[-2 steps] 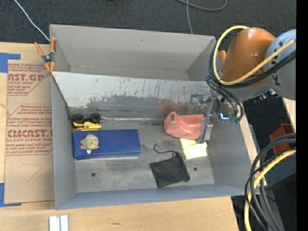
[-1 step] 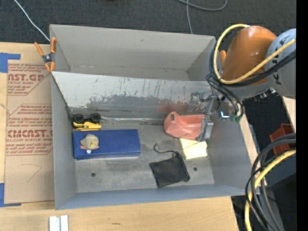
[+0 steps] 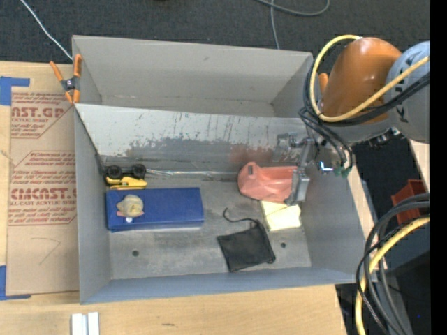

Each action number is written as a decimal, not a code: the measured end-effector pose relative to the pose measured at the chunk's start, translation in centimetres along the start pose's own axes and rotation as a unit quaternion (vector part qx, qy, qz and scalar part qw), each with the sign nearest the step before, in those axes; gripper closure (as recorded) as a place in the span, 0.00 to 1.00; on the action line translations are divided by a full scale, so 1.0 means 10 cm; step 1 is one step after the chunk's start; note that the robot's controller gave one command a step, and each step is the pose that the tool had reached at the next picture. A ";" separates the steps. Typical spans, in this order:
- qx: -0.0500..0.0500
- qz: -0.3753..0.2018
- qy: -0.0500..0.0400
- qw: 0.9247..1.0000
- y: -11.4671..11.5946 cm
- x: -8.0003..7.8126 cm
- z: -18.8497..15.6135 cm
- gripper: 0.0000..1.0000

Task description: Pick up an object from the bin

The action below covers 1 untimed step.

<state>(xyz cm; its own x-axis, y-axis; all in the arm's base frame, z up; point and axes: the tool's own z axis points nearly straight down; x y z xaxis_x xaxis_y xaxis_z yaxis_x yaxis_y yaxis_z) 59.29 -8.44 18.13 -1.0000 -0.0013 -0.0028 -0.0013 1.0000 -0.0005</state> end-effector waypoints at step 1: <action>0.000 0.032 -0.001 0.999 -0.03 0.05 0.16 0.00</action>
Offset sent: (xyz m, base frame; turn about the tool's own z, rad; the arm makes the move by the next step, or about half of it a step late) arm -0.0248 -0.0015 -0.1113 -0.3970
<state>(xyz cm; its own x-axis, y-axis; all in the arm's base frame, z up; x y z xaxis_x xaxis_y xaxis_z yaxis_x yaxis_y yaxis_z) 58.76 -8.74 16.49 -0.9980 0.0634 -0.0045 0.0634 0.9980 0.0007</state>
